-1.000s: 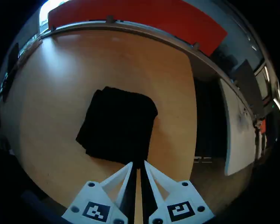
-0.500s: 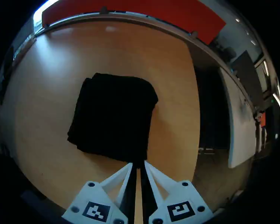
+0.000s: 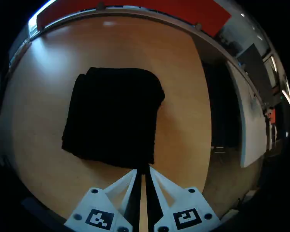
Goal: Fold towel
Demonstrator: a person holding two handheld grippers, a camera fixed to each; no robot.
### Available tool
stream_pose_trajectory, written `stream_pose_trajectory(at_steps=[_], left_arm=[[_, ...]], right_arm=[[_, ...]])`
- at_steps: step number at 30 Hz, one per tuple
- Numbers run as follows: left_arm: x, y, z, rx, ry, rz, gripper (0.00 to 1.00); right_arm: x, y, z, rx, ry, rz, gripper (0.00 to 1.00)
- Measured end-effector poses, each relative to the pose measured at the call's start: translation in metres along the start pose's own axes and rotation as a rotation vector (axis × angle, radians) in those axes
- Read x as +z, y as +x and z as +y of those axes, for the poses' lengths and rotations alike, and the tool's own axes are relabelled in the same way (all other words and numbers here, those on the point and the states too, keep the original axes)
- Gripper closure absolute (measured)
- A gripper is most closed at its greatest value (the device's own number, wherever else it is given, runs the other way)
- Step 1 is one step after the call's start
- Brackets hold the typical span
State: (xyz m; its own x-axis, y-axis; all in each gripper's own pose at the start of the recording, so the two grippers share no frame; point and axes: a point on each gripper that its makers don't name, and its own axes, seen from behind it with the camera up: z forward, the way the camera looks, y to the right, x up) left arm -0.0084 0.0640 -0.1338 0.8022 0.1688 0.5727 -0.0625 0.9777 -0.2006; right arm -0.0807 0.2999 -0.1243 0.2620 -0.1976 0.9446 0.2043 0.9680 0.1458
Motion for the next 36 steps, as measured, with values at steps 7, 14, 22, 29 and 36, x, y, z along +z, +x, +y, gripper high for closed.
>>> stream_pose_trajectory(at_steps=[7, 14, 22, 29, 36], left_arm=[[0.001, 0.002, 0.001, 0.006, -0.001, -0.001, 0.04], [0.002, 0.003, 0.004, 0.011, -0.005, -0.002, 0.04], [0.003, 0.006, 0.004, 0.009, -0.004, 0.002, 0.04], [0.004, 0.005, 0.004, 0.008, -0.006, 0.002, 0.03], [0.006, 0.007, 0.005, 0.006, -0.007, 0.007, 0.04]], right_arm=[[0.006, -0.002, 0.005, 0.02, -0.019, -0.007, 0.94], [0.009, -0.004, 0.002, 0.021, -0.009, -0.008, 0.94], [0.005, -0.004, 0.003, 0.022, -0.008, 0.003, 0.9], [-0.001, -0.006, 0.002, 0.012, -0.01, 0.016, 0.83], [-0.008, -0.005, 0.0, 0.025, -0.008, 0.04, 0.39]])
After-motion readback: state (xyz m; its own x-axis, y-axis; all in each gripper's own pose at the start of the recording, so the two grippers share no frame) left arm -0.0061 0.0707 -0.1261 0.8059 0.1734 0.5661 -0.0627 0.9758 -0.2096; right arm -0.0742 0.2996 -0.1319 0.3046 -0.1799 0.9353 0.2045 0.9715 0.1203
